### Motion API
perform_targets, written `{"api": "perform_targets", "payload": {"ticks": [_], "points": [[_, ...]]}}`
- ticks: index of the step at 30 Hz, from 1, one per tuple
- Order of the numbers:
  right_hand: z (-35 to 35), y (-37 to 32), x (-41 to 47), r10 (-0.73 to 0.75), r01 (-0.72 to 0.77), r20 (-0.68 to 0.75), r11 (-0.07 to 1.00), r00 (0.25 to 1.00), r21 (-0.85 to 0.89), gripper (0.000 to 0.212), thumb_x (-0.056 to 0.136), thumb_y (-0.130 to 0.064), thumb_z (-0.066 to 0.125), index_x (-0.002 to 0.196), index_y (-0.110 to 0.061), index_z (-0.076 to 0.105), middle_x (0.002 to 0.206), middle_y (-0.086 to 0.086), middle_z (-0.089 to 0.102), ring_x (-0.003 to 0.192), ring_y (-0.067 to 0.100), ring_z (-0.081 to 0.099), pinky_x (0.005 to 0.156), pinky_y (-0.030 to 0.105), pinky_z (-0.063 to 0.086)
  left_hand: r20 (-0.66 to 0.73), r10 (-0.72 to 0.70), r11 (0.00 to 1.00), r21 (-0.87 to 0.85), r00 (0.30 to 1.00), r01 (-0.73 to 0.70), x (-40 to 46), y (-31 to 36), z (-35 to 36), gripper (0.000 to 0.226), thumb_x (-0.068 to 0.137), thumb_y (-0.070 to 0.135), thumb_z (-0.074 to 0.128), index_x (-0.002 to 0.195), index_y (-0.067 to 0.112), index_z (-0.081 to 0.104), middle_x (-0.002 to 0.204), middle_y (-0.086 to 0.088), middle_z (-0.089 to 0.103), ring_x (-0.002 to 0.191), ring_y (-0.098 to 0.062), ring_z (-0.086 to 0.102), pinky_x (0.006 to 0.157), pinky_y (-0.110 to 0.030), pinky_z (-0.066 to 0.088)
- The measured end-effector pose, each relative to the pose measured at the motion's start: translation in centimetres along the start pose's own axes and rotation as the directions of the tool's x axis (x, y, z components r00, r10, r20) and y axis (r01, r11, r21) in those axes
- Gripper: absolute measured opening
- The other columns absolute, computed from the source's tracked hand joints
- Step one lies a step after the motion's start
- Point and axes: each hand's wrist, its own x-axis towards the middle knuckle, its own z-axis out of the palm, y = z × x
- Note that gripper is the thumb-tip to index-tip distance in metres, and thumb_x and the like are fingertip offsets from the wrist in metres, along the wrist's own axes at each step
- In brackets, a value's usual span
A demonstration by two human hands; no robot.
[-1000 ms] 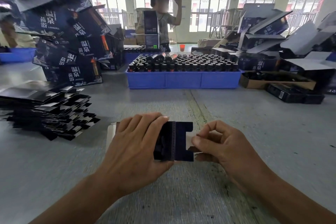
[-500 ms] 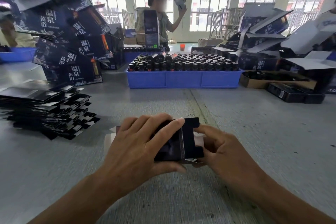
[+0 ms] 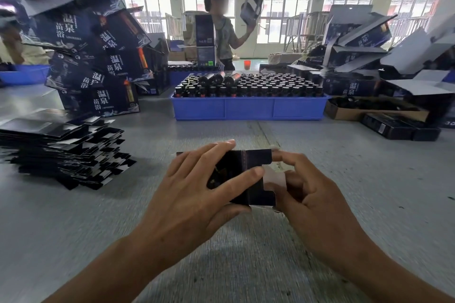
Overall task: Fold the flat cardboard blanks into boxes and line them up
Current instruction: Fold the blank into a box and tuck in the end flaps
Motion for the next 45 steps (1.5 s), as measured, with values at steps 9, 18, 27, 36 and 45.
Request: {"api": "perform_targets", "payload": {"ticks": [9, 18, 27, 36, 45], "points": [[-0.19, -0.18, 0.03, -0.051, 0.047, -0.042, 0.995, 0.998, -0.086, 0.052, 0.093, -0.024, 0.066, 0.119, -0.067, 0.047, 0.092, -0.022, 0.074, 0.083, 0.000, 0.072, 0.068, 0.011, 0.055, 0.016, 0.020, 1.000, -0.001, 1.000, -0.020, -0.07, 0.02, -0.08, 0.050, 0.096, 0.048, 0.050, 0.144, 0.033, 0.041, 0.147, -0.021, 0.046, 0.131, -0.035, 0.051, 0.098, -0.041, 0.047], [-0.09, -0.04, -0.30, -0.061, 0.054, -0.062, 0.993, 0.996, -0.109, 0.056, 0.095, -0.016, 0.065, 0.121, -0.063, 0.048, 0.096, -0.024, 0.074, 0.082, 0.000, 0.072, 0.064, 0.010, 0.054, 0.029, 0.020, 0.998, -0.058, 0.999, -0.019, -0.39, -0.03, 0.19, 0.050, 0.095, 0.046, 0.050, 0.142, 0.028, 0.044, 0.153, -0.018, 0.041, 0.139, -0.034, 0.044, 0.097, -0.049, 0.055], [-0.07, -0.38, -0.44, -0.063, 0.054, -0.084, 0.993, 0.994, -0.109, 0.068, 0.092, -0.024, 0.069, 0.120, -0.076, 0.036, 0.099, -0.028, 0.071, 0.082, -0.006, 0.070, 0.064, 0.004, 0.049, -0.034, 0.014, 0.990, -0.143, 0.999, -0.018, -0.55, -0.26, 0.41, 0.043, 0.094, 0.038, 0.058, 0.134, 0.025, 0.052, 0.153, -0.013, 0.042, 0.142, -0.029, 0.040, 0.103, -0.044, 0.051], [-0.08, -0.45, -0.47, -0.090, 0.074, -0.065, 0.974, 0.994, -0.215, 0.044, 0.091, -0.027, 0.066, 0.118, -0.058, 0.052, 0.099, -0.029, 0.069, 0.091, -0.005, 0.067, 0.072, 0.014, 0.056, -0.016, 0.027, 0.989, -0.148, 1.000, -0.029, -0.67, -0.25, 0.54, 0.047, 0.087, 0.031, 0.067, 0.131, 0.024, 0.054, 0.151, -0.015, 0.043, 0.141, -0.030, 0.041, 0.099, -0.042, 0.051], [0.03, -0.40, -0.47, -0.184, 0.147, -0.096, 0.940, 0.978, -0.308, 0.043, 0.092, -0.013, 0.071, 0.126, -0.039, 0.064, 0.107, -0.038, 0.061, 0.088, -0.016, 0.060, 0.072, 0.000, 0.045, -0.013, 0.039, 0.993, -0.109, 0.999, -0.041, -0.52, 0.14, 0.35, 0.052, 0.081, 0.026, 0.072, 0.129, 0.022, 0.051, 0.149, -0.017, 0.042, 0.138, -0.034, 0.043, 0.091, -0.046, 0.058]]}}
